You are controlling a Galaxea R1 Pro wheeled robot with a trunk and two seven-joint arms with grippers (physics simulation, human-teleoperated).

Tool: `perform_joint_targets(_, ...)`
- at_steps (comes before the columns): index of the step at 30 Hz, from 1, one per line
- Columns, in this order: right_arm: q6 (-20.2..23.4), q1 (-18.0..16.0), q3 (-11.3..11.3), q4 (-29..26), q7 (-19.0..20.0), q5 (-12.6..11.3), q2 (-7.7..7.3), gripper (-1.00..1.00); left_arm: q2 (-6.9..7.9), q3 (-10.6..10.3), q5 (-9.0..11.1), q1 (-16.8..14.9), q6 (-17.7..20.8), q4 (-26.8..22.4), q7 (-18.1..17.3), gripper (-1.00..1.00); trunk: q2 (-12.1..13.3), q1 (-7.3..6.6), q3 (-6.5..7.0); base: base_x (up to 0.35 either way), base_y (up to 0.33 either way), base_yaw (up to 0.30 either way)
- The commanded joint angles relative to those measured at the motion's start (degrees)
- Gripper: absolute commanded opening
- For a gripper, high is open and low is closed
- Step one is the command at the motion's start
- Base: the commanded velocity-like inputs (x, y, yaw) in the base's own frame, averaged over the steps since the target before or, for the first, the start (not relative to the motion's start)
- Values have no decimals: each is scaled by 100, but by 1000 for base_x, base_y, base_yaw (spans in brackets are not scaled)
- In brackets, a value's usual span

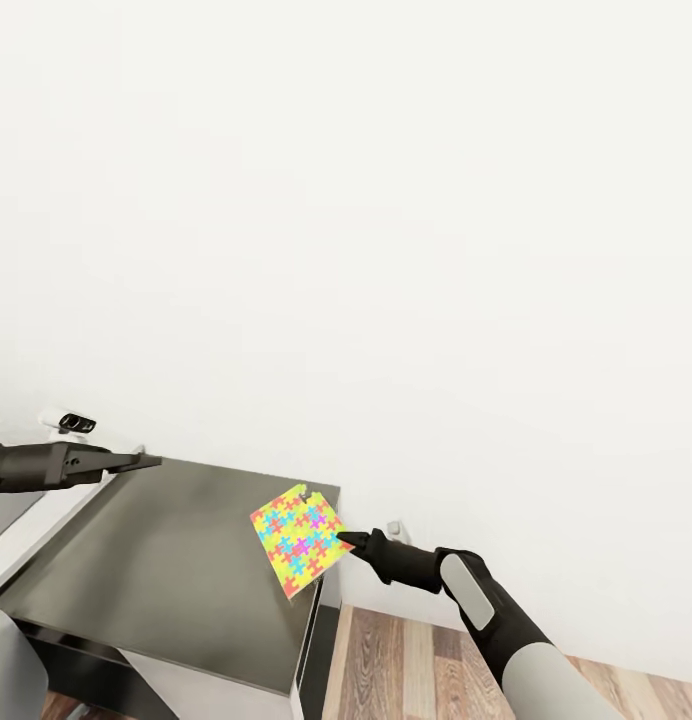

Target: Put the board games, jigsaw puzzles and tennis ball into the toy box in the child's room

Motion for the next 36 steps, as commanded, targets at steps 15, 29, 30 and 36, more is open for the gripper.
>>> perform_joint_targets(15, -41, 35, -2, 1, 539, 30, 3, -100, 6, -17, 3, -6, 61, 1, -27, 100, 598, -329, 280, 0, 0, 32)
perform_joint_targets(29, -46, 35, -1, 1, 548, 38, 3, -100, -2, -25, 3, -6, 61, -1, -27, 100, 1159, -637, 618, 0, 0, 204)
perform_joint_targets(30, -48, 35, -1, 1, 548, 39, 3, -100, -2, -25, 3, -6, 61, -1, -27, 100, 1199, -659, 642, 0, 0, 210)
perform_joint_targets(36, -51, 34, -2, 1, 551, 43, -1, -100, -3, -25, 3, -6, 61, -1, -27, 100, 1440, -790, 787, 0, 0, 205)
